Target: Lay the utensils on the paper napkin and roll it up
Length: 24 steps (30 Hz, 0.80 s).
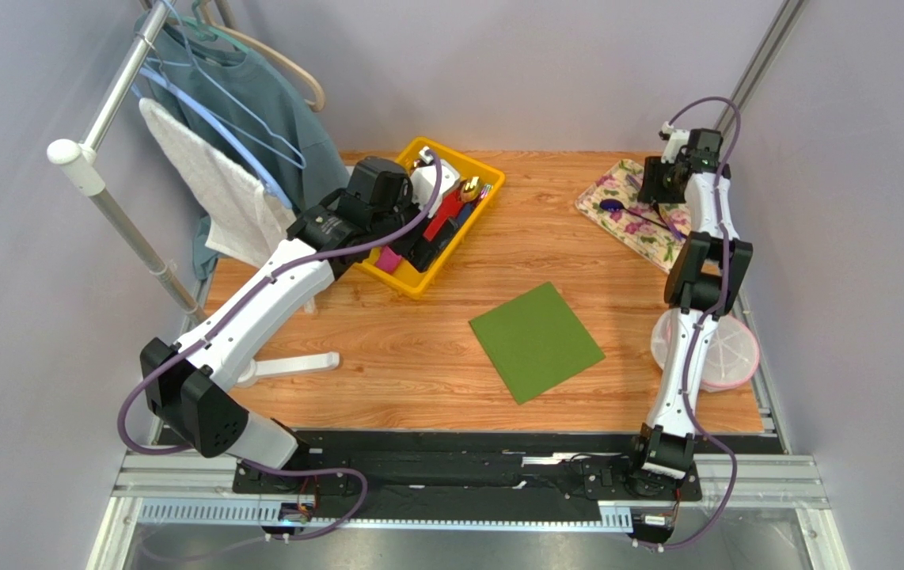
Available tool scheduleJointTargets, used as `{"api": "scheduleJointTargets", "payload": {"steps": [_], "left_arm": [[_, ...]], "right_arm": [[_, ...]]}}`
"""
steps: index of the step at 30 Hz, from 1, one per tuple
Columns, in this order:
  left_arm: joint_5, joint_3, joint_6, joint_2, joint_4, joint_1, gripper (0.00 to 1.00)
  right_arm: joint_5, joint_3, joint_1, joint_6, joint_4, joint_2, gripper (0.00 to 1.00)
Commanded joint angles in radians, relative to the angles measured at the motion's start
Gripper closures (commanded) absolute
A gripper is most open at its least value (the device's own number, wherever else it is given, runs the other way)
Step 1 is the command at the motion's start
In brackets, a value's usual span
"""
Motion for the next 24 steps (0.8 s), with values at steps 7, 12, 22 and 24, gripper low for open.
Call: {"api": "scheduleJointTargets", "payload": {"steps": [7,12,22,24], "left_arm": [[-0.026,0.045,-0.004,0.004,-0.01,-0.004,0.01],[-0.026,0.045,-0.004,0.006,-0.014,-0.006,0.01],[-0.04,0.06,-0.004,0.027,-0.024,-0.006,0.01],[-0.038,0.068,-0.006,0.03,-0.027,-0.006,0.01]], "right_arm": [[-0.103,-0.039,0.01,-0.005,-0.218,-0.028,0.67],[-0.008,-0.052,0.019,-0.068,-0.236,-0.031,0.68],[0.176,-0.091,0.088,-0.2,-0.227,-0.016,0.67],[0.176,-0.091,0.09,-0.197,-0.225,-0.011,0.67]]}}
